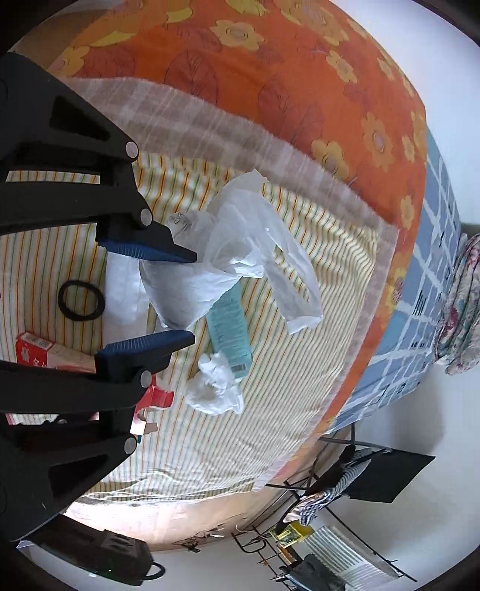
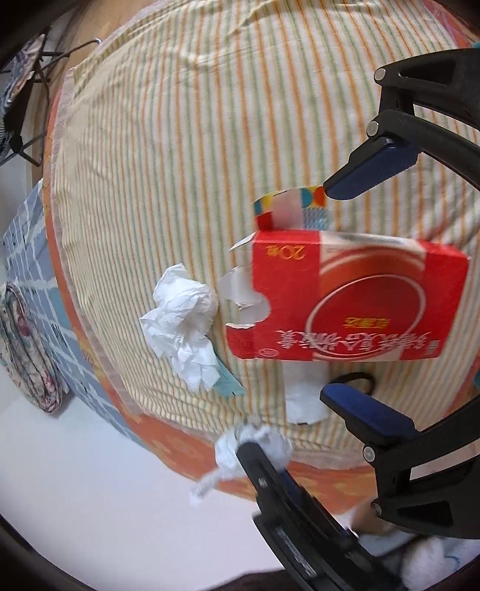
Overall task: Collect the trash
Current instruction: 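Grasp the white plastic bag with the left tool while the right tool grasps the red tissue box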
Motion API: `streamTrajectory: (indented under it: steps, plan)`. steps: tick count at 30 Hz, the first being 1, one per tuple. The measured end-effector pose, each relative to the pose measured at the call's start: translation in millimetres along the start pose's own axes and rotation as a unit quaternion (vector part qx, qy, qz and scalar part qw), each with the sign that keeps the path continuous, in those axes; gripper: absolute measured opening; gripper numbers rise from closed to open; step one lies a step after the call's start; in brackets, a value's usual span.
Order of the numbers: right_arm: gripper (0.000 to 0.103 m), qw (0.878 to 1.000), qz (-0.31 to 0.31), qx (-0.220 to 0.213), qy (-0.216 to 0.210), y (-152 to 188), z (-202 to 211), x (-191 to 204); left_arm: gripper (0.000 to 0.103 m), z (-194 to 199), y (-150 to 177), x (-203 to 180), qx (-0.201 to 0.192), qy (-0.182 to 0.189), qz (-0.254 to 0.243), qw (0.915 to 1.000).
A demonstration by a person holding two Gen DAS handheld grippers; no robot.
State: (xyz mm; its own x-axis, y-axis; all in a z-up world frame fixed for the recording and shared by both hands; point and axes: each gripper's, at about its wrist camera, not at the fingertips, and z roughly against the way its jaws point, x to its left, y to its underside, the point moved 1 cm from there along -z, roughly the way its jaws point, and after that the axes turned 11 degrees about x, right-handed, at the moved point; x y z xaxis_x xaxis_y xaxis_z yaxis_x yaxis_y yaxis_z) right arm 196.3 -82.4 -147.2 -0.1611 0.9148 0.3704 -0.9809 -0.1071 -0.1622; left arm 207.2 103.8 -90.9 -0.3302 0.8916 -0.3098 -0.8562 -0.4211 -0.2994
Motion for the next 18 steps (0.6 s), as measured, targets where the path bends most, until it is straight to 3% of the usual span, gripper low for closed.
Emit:
streamTrajectory:
  steps: [11, 15, 18]
  plan:
    - [0.1, 0.996, 0.036, -0.01, 0.079, -16, -25, 31, 0.037, 16, 0, 22, -0.018, -0.004, 0.018, 0.9997]
    - [0.085, 0.994, 0.044, -0.008, 0.105, -18, -30, 28, 0.036, 19, 2, 25, -0.021, -0.006, 0.017, 0.9996]
    - [0.083, 0.995, 0.043, -0.01, 0.088, -20, -21, 22, 0.036, 21, 3, 26, -0.021, -0.006, 0.017, 0.9996]
